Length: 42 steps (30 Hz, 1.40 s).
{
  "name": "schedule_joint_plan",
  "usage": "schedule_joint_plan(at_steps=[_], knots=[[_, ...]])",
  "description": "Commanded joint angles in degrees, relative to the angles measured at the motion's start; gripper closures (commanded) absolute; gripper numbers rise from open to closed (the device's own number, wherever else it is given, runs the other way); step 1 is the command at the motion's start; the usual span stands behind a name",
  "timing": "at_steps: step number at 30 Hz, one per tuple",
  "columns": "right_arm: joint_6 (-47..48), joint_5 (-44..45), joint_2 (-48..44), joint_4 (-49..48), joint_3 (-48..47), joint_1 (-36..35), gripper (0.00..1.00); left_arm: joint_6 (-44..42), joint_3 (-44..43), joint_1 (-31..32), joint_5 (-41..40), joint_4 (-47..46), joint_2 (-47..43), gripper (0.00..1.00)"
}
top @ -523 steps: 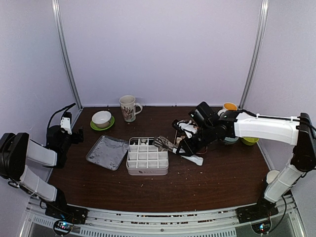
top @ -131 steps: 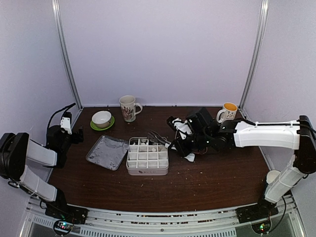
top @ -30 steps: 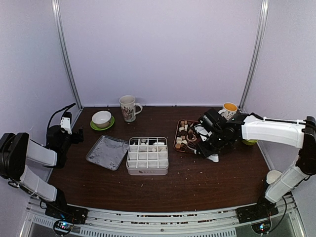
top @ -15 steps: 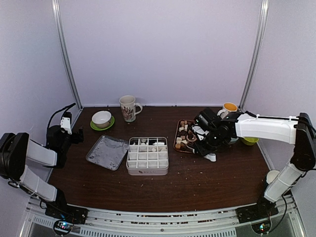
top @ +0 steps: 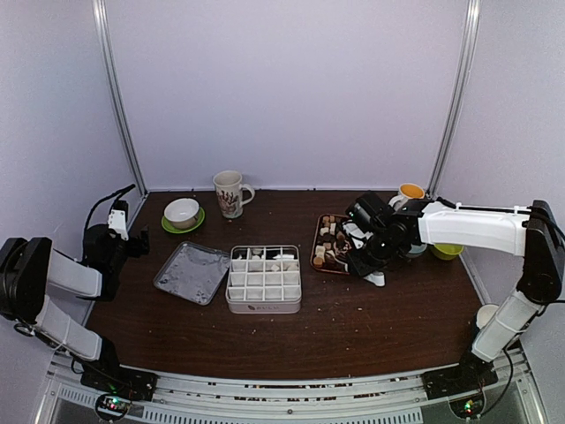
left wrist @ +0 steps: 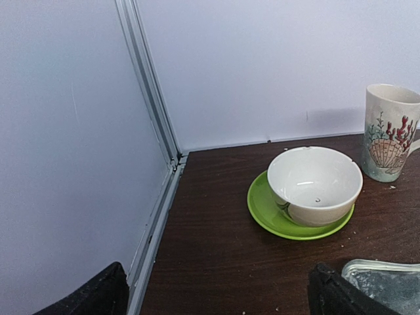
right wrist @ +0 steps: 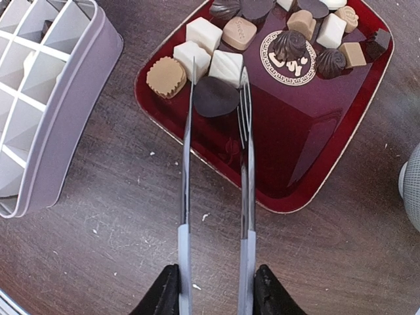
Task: Pack the chocolate
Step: Pick up the fake chocolate from the plate, then place the fake chocolate in the empty pocket of the box.
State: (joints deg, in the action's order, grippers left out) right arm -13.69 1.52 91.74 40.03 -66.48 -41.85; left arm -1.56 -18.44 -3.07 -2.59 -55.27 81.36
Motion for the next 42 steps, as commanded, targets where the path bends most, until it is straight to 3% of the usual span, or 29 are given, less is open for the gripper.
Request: schedule_joint_plan(at_steps=[1,16,42], knots=[[-0.24,1.60,-0.87,-1.66,-1.74,0.36,0.68,-0.20,-1.16,-0.42,0.37,-1.33,0.29,0.02],[0.81,2.67,-9.24,-5.33,1.75,0.36,0.76,-0.21,-1.16,-0.40,0.39,-1.29,0.29,0.02],[3.23,-1.46,-18.21,-11.28,5.68,0.32,0.77,-0.20,-1.17,-0.44,0.39,-1.26,0.28,0.02]])
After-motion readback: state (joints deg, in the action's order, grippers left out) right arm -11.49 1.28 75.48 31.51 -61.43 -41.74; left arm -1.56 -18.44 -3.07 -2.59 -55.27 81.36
